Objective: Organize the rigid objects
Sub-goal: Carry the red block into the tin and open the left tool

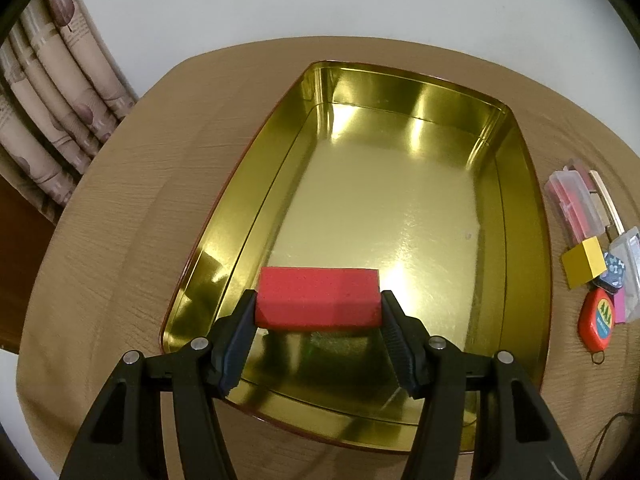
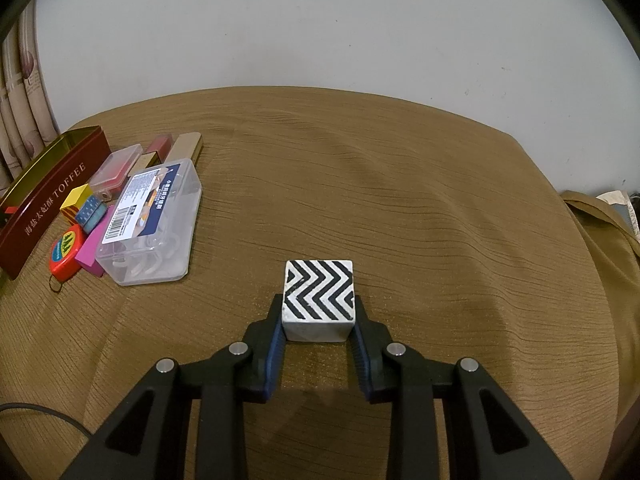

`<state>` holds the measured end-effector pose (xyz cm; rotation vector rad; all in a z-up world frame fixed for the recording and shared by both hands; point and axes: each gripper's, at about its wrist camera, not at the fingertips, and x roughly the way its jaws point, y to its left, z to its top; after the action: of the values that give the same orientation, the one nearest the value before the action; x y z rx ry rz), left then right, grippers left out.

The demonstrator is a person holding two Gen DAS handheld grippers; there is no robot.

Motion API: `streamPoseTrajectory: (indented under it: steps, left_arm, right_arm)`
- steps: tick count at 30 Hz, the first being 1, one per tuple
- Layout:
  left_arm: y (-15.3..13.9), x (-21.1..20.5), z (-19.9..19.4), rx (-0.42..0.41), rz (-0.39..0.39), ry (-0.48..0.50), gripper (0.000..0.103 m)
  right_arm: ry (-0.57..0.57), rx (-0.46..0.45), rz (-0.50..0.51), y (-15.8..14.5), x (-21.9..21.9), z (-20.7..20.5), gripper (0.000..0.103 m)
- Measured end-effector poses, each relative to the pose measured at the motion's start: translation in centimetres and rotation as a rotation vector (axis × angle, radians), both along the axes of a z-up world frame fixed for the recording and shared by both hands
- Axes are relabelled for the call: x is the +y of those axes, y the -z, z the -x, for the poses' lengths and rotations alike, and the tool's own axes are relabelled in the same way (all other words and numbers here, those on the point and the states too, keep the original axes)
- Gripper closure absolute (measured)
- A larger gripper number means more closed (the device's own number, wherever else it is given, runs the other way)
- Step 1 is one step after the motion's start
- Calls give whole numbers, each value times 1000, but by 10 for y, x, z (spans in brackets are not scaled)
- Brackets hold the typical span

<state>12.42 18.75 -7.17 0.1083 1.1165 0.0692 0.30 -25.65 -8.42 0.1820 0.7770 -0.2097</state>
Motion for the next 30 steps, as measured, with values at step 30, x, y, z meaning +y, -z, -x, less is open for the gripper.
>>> streamPoseTrajectory:
  steps: [30]
  left_arm:
    - [-57,22,32,-147,10,-75,36]
  right_arm:
    - [26,20,36,-1,4,-1,73]
